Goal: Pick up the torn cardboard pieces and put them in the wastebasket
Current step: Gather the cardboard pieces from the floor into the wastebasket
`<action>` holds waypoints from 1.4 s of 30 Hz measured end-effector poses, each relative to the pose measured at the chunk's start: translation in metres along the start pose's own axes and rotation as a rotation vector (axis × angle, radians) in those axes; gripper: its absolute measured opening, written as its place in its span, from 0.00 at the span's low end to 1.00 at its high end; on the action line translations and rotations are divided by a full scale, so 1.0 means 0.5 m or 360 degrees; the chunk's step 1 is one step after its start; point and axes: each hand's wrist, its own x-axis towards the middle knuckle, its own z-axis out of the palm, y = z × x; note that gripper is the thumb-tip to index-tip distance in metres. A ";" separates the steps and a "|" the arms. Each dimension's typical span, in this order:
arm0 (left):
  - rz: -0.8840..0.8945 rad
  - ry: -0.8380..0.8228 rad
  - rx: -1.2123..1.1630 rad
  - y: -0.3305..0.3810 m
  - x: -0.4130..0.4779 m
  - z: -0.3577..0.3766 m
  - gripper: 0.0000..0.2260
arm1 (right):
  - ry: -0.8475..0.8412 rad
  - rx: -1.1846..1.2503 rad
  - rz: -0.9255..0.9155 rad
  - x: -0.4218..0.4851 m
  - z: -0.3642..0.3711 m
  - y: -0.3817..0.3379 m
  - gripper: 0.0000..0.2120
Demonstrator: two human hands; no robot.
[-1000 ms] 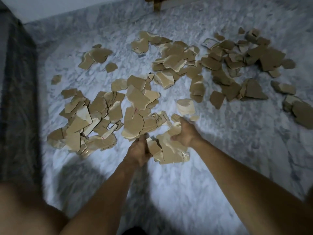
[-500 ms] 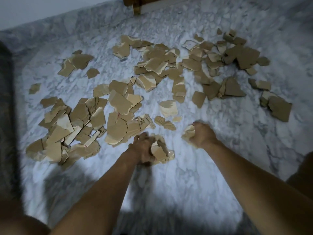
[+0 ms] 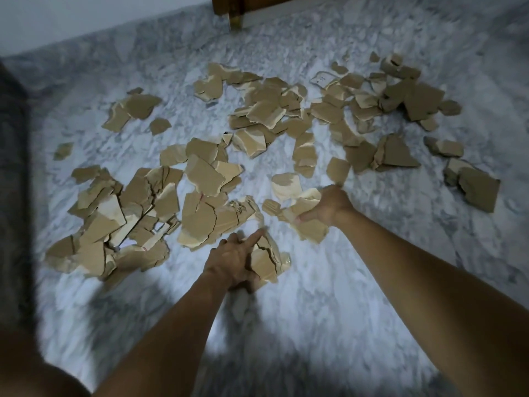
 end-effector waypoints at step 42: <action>0.0122 -0.0264 -0.0228 -0.024 0.065 -0.009 0.47 | -0.0227 -0.0234 -0.0161 0.071 0.159 -0.076 0.39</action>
